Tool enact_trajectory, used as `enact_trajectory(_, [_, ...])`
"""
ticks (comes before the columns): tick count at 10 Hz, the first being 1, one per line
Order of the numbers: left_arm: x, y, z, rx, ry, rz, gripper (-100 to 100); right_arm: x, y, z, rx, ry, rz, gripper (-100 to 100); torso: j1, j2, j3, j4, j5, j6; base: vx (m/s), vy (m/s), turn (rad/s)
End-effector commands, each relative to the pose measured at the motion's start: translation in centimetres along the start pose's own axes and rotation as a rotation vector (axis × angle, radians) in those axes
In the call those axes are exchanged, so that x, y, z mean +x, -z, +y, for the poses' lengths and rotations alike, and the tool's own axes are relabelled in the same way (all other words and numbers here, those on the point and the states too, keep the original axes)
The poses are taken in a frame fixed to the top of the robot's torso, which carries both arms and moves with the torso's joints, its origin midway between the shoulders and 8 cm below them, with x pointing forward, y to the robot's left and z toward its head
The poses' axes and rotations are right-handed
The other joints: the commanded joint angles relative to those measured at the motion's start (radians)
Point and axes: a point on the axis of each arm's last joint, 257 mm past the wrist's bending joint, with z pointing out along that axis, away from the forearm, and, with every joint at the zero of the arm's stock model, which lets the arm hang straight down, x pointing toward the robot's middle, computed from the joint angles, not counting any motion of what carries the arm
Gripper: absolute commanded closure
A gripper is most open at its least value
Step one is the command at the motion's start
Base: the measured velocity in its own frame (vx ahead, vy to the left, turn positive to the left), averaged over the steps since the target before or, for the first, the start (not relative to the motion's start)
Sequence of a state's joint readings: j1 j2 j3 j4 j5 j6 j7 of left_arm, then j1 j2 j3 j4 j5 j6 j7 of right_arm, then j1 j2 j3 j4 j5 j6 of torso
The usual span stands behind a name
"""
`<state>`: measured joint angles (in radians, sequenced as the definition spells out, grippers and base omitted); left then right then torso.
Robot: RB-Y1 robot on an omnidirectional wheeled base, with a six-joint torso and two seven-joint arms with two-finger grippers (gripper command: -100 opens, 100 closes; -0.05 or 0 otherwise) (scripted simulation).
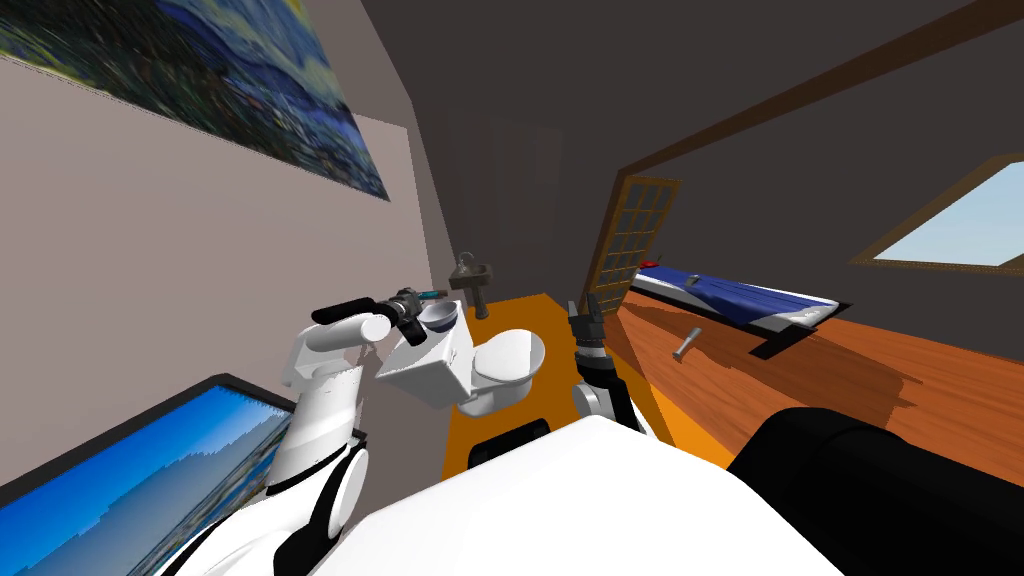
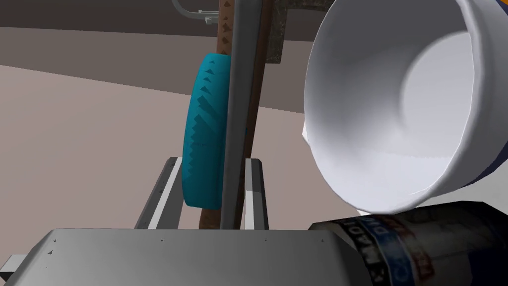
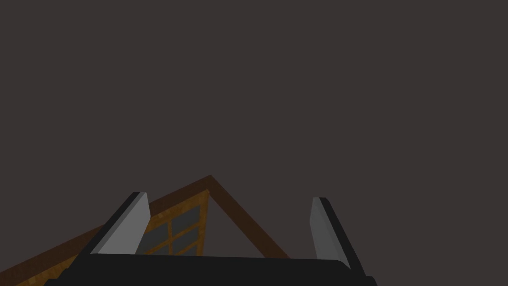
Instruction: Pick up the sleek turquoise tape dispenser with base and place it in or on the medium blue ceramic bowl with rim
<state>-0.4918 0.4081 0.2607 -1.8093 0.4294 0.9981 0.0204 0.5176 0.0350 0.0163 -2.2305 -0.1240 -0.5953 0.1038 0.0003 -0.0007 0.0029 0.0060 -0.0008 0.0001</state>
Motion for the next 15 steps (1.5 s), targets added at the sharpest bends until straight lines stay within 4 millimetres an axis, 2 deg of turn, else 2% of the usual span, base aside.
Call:
enact_trajectory(1, [-1.3, -0.3, 0.5, 0.02, 0.0, -0.035, 100, 0.0, 0.0, 0.0, 0.0, 0.0, 0.0, 0, 0.0, 0.0, 0.0, 0.0, 0.0, 0.0, 0.068, -0.042, -0.019])
enact_trajectory(2, [-1.3, -0.3, 0.2, 0.031, 0.0, -0.035, 100, 0.0, 0.0, 0.0, 0.0, 0.0, 0.0, 0, -0.001, -0.001, -0.001, 0.0, 0.0, 0.0, 0.049, -0.032, 0.0])
enact_trajectory(7, [-4.8, -0.5, 1.7, 0.076, -0.007, -0.131, 100, 0.0, 0.0, 0.0, 0.0, 0.0, 0.0, 0, -0.001, -0.001, -0.001, 0.0, 0.0, 0.001, 0.06, -0.031, -0.014])
enact_trajectory(8, [-4.4, -0.3, 1.5, 0.071, -0.006, -0.119, 100, 0.0, 0.0, 0.0, 0.0, 0.0, 0.0, 0, -0.001, 0.0, 0.0, 0.0, -0.001, 0.0, 0.028, -0.017, 0.005])
enact_trajectory(9, [-4.5, -0.3, 1.5, 0.074, -0.007, -0.121, -100, 0.0, 0.0, 0.0, 0.0, 0.0, 0.0, 0, 0.0, 0.001, 0.001, 0.0, -0.001, 0.001, 0.005, -0.002, 0.001])
enact_trajectory(13, [-4.5, -0.3, 1.5, 0.074, -0.007, -0.121, -100, 0.0, 0.0, 0.0, 0.0, 0.0, 0.0, 0, 0.001, 0.004, 0.002, 0.001, 0.0, 0.001, 0.0, 0.0, 0.0])
enact_trajectory(14, [-4.5, -0.3, 1.5, 0.074, -0.007, -0.121, 0, 0.0, 0.0, 0.0, 0.0, 0.0, 0.0, 0, 0.001, 0.004, 0.002, 0.001, 0.0, 0.001, 0.0, 0.0, 0.0])
enact_trajectory(15, [-4.5, 0.2, 0.6, 0.071, -0.006, -0.12, -100, 0.0, 0.0, 0.0, 0.0, 0.0, 0.0, 0, 0.001, 0.004, 0.002, 0.001, 0.0, 0.001, 0.024, -0.006, 0.011])
